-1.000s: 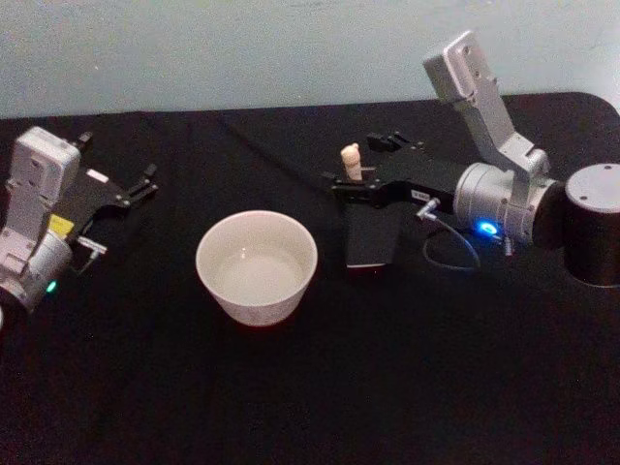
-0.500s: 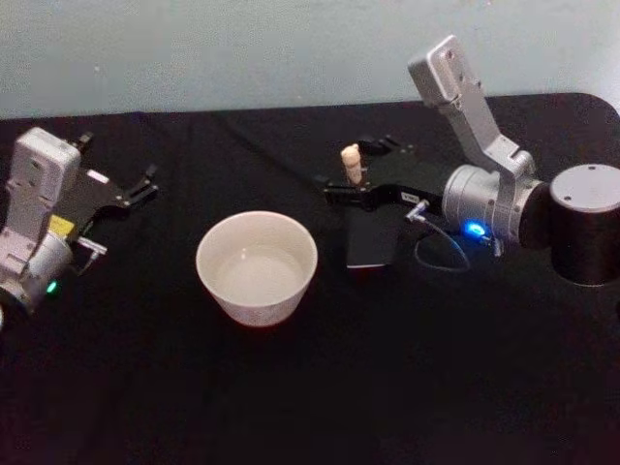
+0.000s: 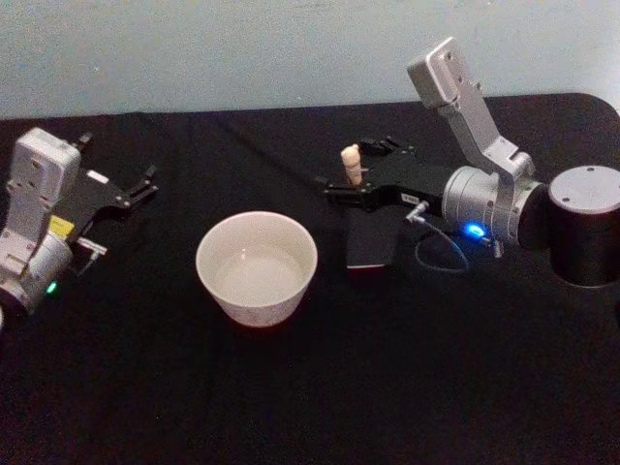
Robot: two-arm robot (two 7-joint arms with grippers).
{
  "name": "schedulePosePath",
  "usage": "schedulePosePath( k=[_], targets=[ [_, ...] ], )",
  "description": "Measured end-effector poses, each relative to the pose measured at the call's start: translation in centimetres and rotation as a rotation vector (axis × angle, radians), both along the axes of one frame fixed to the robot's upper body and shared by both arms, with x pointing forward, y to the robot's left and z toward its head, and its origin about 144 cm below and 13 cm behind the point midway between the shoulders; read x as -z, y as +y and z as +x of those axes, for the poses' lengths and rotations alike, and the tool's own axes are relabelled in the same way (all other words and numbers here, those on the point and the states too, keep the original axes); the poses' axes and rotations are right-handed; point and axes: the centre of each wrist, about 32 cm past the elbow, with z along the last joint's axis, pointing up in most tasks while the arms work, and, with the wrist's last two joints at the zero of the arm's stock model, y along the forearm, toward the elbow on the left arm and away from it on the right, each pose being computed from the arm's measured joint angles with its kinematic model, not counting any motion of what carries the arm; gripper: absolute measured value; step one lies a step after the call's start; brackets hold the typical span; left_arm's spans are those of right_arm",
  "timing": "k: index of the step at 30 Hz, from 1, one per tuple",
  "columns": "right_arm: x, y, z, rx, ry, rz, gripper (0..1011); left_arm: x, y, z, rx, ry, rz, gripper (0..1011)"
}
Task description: Pick up the stirring spoon with one hand, stir inside the cup, then place it back in its original position.
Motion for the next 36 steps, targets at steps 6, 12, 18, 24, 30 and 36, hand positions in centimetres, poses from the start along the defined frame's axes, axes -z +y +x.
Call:
schedulePosePath(
  k=[6, 12, 18, 24, 30, 36],
  targets=[
    [0.01, -0.01, 0.00, 0.000, 0.001, 0.000, 977, 0.00, 0.00, 0.00, 0.000, 0.000, 0.000, 1001],
    [0.00, -0.01, -0.01, 0.000, 0.001, 0.001, 835, 0.00, 0.00, 0.00, 0.000, 0.000, 0.000, 1001],
    [-0.01, -0.02, -0.01, 0.000, 0.001, 0.001, 683, 0.00, 0.00, 0.00, 0.000, 0.000, 0.000, 1001],
    [-0.03, -0.02, -0.02, 0.000, 0.001, 0.002, 458, 0.00, 0.00, 0.00, 0.000, 0.000, 0.000, 1001],
    [-0.03, -0.02, -0.02, 0.000, 0.001, 0.002, 273, 0.00, 0.00, 0.00, 0.000, 0.000, 0.000, 1001],
    [-0.03, -0.02, -0.02, 0.000, 0.002, 0.002, 197, 0.00, 0.00, 0.00, 0.000, 0.000, 0.000, 1001]
  ],
)
